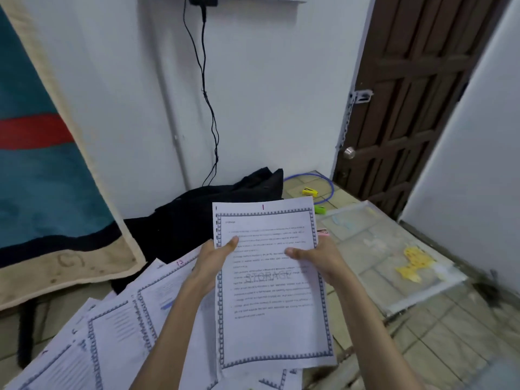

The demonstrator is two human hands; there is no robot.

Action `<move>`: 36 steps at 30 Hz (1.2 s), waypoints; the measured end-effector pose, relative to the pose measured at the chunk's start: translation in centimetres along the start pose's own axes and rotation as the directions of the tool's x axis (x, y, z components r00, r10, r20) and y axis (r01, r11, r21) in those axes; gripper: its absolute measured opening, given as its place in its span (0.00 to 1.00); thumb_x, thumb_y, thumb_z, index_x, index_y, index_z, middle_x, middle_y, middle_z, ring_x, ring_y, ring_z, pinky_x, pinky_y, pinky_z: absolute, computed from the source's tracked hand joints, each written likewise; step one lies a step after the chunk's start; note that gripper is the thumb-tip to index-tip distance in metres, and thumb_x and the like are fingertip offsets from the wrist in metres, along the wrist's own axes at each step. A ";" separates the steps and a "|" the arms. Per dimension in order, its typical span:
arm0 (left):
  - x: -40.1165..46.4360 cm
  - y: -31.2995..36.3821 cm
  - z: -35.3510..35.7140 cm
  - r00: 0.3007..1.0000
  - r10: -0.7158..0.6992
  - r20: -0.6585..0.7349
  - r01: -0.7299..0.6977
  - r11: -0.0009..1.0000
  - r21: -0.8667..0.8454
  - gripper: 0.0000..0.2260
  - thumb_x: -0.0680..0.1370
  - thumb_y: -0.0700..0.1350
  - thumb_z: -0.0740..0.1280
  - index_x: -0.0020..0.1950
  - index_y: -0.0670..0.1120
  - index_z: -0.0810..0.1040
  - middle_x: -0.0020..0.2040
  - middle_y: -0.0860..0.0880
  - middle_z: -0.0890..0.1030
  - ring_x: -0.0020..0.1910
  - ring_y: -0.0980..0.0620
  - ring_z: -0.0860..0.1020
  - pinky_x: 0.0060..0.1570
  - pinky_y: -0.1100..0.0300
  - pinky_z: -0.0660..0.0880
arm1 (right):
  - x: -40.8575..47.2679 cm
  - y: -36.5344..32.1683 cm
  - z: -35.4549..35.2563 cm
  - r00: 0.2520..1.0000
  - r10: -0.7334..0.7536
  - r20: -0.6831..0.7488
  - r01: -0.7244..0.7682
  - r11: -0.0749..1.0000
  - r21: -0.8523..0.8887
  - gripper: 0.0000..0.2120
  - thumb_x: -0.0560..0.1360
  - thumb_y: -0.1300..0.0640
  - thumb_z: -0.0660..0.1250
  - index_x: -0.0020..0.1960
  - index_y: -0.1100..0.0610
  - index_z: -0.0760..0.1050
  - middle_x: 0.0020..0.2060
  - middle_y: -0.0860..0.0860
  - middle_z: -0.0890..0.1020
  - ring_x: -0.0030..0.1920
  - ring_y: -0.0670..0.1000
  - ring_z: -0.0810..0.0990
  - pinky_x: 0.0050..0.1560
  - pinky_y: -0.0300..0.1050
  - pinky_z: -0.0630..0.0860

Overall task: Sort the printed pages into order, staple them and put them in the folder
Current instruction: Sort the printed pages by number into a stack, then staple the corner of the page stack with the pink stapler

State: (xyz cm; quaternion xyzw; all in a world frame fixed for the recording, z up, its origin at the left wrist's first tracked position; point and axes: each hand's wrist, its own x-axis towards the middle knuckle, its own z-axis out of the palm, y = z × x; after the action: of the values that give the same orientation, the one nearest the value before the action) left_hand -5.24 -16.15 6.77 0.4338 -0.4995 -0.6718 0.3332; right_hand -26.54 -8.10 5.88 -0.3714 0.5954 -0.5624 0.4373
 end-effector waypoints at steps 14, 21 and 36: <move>3.3 -3.5 1.8 0.997 -0.057 -0.044 0.067 0.958 0.278 0.12 0.78 0.45 0.65 0.60 0.44 0.78 0.55 0.45 0.82 0.51 0.49 0.82 0.50 0.56 0.79 | 12.5 3.4 -6.9 0.997 -0.069 -0.035 0.009 0.544 -0.839 0.20 0.75 0.60 0.65 0.66 0.61 0.71 0.62 0.60 0.76 0.61 0.59 0.75 0.62 0.51 0.72; 2.8 -3.4 1.8 0.998 -0.043 -0.034 0.050 0.965 0.257 0.10 0.78 0.45 0.65 0.58 0.47 0.78 0.52 0.49 0.83 0.52 0.51 0.82 0.52 0.55 0.78 | 15.1 7.3 -7.6 0.987 0.038 0.156 0.155 0.017 -0.988 0.16 0.78 0.60 0.58 0.65 0.61 0.68 0.61 0.59 0.70 0.64 0.59 0.67 0.58 0.49 0.68; 0.6 -3.6 3.7 0.985 0.118 -0.122 -0.064 0.925 0.376 0.08 0.79 0.45 0.63 0.57 0.49 0.77 0.42 0.59 0.80 0.41 0.64 0.78 0.34 0.74 0.74 | 10.5 -8.2 4.0 0.970 -0.053 0.236 -0.080 0.851 0.520 0.26 0.81 0.41 0.44 0.38 0.57 0.68 0.23 0.49 0.73 0.23 0.47 0.69 0.26 0.36 0.66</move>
State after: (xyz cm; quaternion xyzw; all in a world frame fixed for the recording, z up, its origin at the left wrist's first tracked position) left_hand -8.96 -14.25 3.60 0.5119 -0.6118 -0.5165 0.3112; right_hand -26.81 -20.02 13.00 -0.2993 0.3637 -0.6510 0.5953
